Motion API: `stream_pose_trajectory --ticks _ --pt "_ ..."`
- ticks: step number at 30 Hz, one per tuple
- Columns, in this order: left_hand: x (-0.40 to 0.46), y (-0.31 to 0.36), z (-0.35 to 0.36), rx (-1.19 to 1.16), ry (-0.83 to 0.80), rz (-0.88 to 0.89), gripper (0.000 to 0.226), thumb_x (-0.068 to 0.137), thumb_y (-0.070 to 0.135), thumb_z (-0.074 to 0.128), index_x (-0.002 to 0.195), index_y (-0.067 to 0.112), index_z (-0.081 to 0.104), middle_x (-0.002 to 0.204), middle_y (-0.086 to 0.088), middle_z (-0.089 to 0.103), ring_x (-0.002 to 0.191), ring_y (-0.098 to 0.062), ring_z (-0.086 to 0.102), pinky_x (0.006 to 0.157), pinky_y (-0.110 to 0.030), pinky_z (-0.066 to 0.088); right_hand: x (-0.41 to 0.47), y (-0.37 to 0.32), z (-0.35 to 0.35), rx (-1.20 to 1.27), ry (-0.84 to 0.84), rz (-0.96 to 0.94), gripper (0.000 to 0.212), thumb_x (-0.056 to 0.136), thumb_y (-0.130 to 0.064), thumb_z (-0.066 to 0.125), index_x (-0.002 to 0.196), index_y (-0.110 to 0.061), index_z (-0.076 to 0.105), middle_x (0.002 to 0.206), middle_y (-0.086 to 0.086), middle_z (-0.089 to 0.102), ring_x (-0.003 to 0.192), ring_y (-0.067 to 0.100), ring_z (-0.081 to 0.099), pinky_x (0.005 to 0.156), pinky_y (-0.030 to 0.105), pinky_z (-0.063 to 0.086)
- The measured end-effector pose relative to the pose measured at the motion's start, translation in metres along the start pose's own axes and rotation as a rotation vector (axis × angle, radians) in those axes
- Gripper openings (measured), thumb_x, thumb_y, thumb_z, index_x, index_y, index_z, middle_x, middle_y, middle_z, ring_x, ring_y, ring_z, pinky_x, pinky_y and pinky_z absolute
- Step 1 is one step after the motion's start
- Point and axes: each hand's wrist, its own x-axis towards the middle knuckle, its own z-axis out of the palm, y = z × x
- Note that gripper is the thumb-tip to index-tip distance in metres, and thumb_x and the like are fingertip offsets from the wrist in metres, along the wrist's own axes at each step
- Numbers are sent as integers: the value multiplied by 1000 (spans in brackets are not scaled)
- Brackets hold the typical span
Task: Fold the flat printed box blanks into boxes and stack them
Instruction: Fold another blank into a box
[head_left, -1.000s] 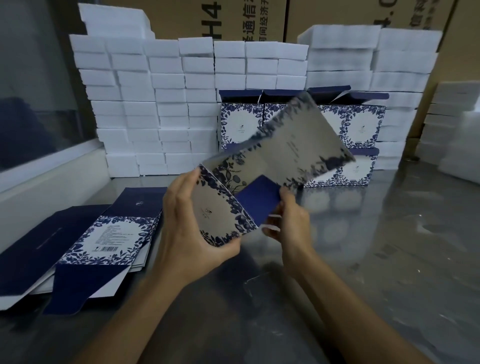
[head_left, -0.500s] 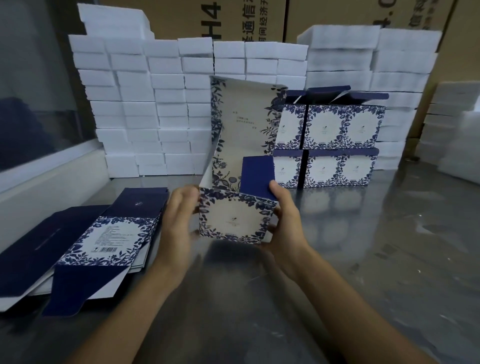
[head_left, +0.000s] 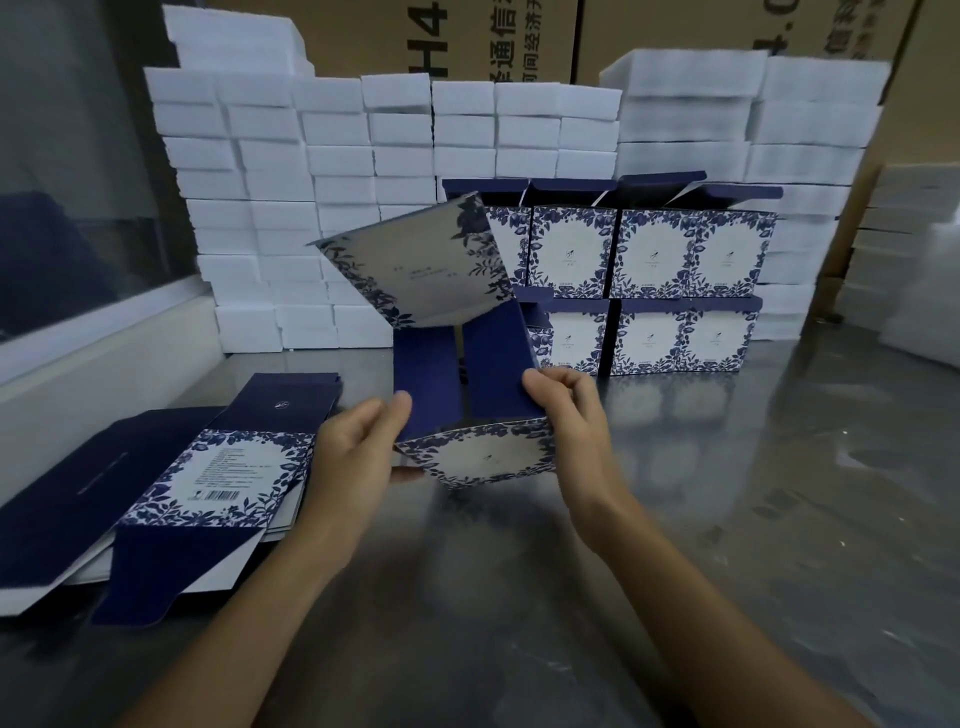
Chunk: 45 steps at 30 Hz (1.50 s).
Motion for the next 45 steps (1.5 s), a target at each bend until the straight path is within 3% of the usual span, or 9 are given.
stream_pose_trajectory --ticks 3,9,14,21,27,31,38,42,45 --pt "-2 2 1 144 -15 96 47 102 26 51 69 -7 39 53 -8 36 49 -20 53 54 -37 58 0 -4 -3 -9 0 -68 50 75 -49 67 111 -16 57 110 0 67 92 5 68 76 21 52" --pt "0 -3 -2 292 23 176 47 101 17 47 56 11 38 40 5 34 38 -13 46 44 -24 44 -3 -4 -2 -48 -24 -101 46 75 -44 68 110 -17 57 106 -5 66 98 13 68 87 32 56" --pt "1 -4 -5 169 29 115 59 99 37 54 66 -10 41 51 -10 37 44 -18 43 49 -36 46 -2 -10 -3 -42 -58 -110 45 76 -41 67 108 -11 59 113 6 65 95 11 66 77 20 52" --pt "1 -2 -4 208 84 99 59 98 18 52 44 18 29 41 5 21 45 -18 24 54 -37 30 -4 -15 -1 -46 -114 -137 45 74 -37 68 109 -9 59 102 -2 66 84 2 67 72 17 51" --pt "2 2 -7 84 151 40 59 97 32 58 59 -3 29 55 -11 28 53 -23 29 54 -37 28 -6 -18 -3 -130 -138 -171 49 68 -44 70 106 -14 60 110 7 66 93 16 64 84 37 51" --pt "7 3 -16 51 226 14 57 97 37 57 50 17 31 45 -3 30 42 -18 32 48 -32 31 -7 -18 -4 -163 -190 -213 52 62 -53 67 103 -21 62 110 3 68 103 24 65 85 41 51" --pt "7 3 -18 83 217 85 53 96 14 49 49 19 25 45 1 23 48 -20 23 54 -38 27 -4 -16 -7 -124 -232 -225 51 64 -49 68 106 -20 64 111 3 70 104 24 67 83 38 55" --pt "4 4 -17 65 188 130 45 98 31 55 61 14 35 54 -4 36 51 -21 35 48 -35 34 -2 -17 -7 -111 -210 -212 52 66 -50 68 107 -19 64 109 2 69 95 13 67 75 23 51" --pt "2 6 -13 -3 156 124 22 88 53 56 93 32 55 85 6 59 69 -12 56 58 -26 46 0 -16 -9 -104 -208 -45 40 79 -53 63 109 -27 64 106 -1 71 89 8 70 79 31 55"
